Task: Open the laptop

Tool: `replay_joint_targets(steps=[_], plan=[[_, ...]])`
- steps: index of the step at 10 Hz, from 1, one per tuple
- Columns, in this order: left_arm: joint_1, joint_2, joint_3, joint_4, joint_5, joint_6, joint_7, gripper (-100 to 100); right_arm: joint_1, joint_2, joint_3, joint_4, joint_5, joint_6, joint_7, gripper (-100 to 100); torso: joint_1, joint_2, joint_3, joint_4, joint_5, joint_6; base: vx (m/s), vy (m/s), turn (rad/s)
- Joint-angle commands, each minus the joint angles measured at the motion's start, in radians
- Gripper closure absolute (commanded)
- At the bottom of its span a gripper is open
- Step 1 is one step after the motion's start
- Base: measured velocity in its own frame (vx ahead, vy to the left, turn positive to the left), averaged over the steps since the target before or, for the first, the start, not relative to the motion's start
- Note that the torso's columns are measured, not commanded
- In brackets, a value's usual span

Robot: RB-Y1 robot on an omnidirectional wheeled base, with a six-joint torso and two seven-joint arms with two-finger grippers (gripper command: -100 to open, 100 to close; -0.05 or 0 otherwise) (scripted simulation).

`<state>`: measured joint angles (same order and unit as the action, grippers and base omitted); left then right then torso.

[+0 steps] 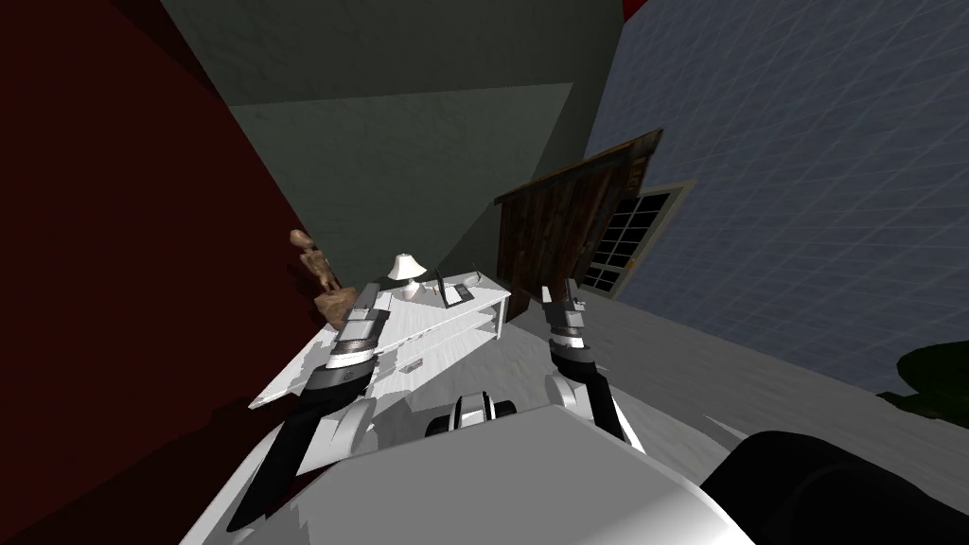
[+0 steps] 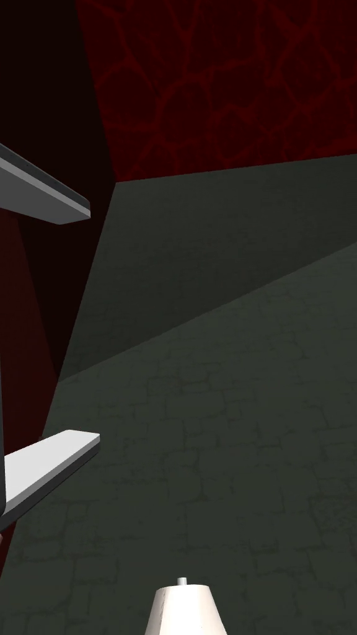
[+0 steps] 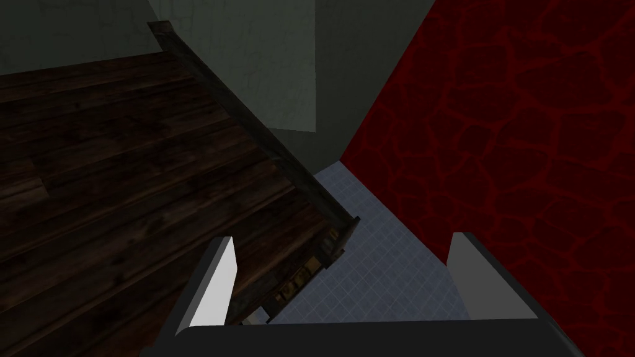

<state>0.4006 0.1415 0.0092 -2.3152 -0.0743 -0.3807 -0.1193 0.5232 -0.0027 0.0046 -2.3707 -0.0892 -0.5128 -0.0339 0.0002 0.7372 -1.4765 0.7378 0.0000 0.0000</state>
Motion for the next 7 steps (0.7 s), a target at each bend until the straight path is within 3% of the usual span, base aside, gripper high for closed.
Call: replay_joint_targets(steps=[1, 7], plan=[[-0.027, 0.005, 0.021, 0.025, -0.007, 0.076, -0.015, -100, 0.000, 0.000, 0.000, 0.000, 0.000, 0.000, 0.000, 0, 0.000, 0.001, 0.000, 0.000, 0.000, 0.000, 0.100, -0.084, 0.034], [-0.072, -0.012, 0.059, 0.076, -0.023, 0.216, -0.044, -100, 0.000, 0.000, 0.000, 0.000, 0.000, 0.000, 0.000, 0, 0.000, 0.002, 0.001, 0.001, 0.000, 0.000, 0.097, -0.078, 0.029]])
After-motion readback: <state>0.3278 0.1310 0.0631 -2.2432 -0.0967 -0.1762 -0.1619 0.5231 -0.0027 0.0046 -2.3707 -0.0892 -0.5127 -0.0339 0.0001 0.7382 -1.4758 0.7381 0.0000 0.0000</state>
